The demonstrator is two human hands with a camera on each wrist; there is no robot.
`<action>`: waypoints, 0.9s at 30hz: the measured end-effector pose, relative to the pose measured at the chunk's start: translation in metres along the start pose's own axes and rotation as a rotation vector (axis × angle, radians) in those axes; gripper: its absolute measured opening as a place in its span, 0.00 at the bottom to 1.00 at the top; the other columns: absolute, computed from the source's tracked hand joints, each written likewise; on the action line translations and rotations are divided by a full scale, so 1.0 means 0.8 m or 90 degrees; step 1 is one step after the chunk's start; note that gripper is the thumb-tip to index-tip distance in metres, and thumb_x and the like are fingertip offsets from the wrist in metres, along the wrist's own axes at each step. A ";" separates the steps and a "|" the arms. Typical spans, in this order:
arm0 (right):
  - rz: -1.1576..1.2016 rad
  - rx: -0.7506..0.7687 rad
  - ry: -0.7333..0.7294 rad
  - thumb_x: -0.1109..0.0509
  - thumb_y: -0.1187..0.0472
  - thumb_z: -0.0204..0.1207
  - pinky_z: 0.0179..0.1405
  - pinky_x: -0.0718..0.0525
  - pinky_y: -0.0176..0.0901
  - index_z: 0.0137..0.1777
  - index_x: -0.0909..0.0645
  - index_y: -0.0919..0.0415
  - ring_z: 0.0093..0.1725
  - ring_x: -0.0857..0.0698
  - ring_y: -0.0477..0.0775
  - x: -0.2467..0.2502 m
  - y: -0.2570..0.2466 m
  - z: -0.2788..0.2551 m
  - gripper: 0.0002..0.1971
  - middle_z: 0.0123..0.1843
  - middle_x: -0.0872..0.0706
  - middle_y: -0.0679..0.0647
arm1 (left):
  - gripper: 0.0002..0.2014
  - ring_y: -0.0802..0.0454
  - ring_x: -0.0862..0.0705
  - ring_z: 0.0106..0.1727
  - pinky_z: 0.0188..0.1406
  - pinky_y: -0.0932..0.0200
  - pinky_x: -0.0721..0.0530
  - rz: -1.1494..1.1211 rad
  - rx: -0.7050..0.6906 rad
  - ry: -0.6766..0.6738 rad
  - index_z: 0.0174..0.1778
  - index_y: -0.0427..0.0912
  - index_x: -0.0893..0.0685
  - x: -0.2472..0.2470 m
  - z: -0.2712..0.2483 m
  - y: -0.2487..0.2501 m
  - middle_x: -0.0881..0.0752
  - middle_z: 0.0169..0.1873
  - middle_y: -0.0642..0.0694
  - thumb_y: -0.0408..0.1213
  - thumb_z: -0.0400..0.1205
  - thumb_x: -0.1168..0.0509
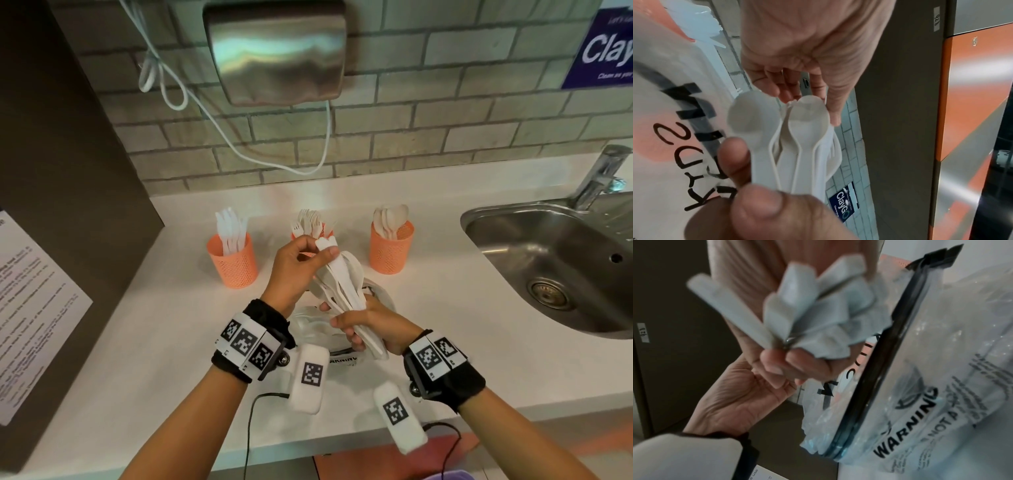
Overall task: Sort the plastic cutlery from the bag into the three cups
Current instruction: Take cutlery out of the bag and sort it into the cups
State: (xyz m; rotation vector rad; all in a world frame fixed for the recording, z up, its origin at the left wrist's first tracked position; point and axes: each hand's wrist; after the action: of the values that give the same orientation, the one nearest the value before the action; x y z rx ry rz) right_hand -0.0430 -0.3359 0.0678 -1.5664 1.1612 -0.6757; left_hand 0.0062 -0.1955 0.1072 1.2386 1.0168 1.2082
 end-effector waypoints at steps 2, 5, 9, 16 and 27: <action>0.004 -0.001 -0.004 0.35 0.73 0.76 0.16 0.30 0.31 0.50 0.21 0.57 0.16 0.30 0.42 0.001 0.000 0.001 0.10 0.17 0.27 0.46 | 0.06 0.53 0.23 0.38 0.36 0.71 0.24 -0.015 -0.013 0.017 0.36 0.40 0.20 0.003 0.002 -0.001 0.18 0.35 0.45 0.33 0.76 0.30; 0.002 0.006 0.007 0.35 0.73 0.75 0.15 0.31 0.30 0.49 0.20 0.57 0.16 0.31 0.42 0.002 0.000 0.003 0.11 0.17 0.28 0.46 | 0.06 0.54 0.24 0.36 0.34 0.71 0.25 -0.039 -0.028 0.030 0.38 0.37 0.21 0.001 0.004 -0.001 0.19 0.33 0.47 0.33 0.78 0.32; -0.026 0.010 0.019 0.35 0.73 0.75 0.16 0.32 0.31 0.48 0.19 0.57 0.16 0.31 0.43 0.005 0.001 0.004 0.11 0.17 0.28 0.46 | 0.04 0.67 0.19 0.29 0.30 0.75 0.24 -0.094 -0.056 0.081 0.41 0.37 0.24 -0.002 0.006 0.006 0.16 0.33 0.48 0.31 0.82 0.37; -0.048 0.026 0.048 0.37 0.72 0.76 0.16 0.34 0.32 0.49 0.20 0.59 0.16 0.32 0.43 0.001 0.007 0.006 0.09 0.16 0.29 0.45 | 0.06 0.60 0.12 0.34 0.37 0.69 0.17 -0.095 -0.045 -0.001 0.51 0.39 0.26 -0.004 0.011 0.014 0.11 0.35 0.47 0.38 0.86 0.44; -0.150 0.134 0.191 0.32 0.72 0.68 0.17 0.31 0.33 0.37 0.22 0.54 0.18 0.29 0.42 0.000 0.011 0.001 0.10 0.22 0.24 0.45 | 0.10 0.59 0.31 0.16 0.17 0.66 0.26 -0.359 -0.058 0.155 0.42 0.46 0.28 0.036 0.036 0.062 0.31 0.16 0.56 0.39 0.88 0.50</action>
State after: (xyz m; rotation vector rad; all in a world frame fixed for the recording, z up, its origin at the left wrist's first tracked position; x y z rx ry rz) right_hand -0.0455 -0.3353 0.0590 -1.4667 1.0876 -1.1831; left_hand 0.0329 -0.1732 0.1609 0.6713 1.3611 0.9549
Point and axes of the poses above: each hand's wrist, its own z-axis towards the middle knuckle, its own x-axis out of the back of the hand, y = z × x
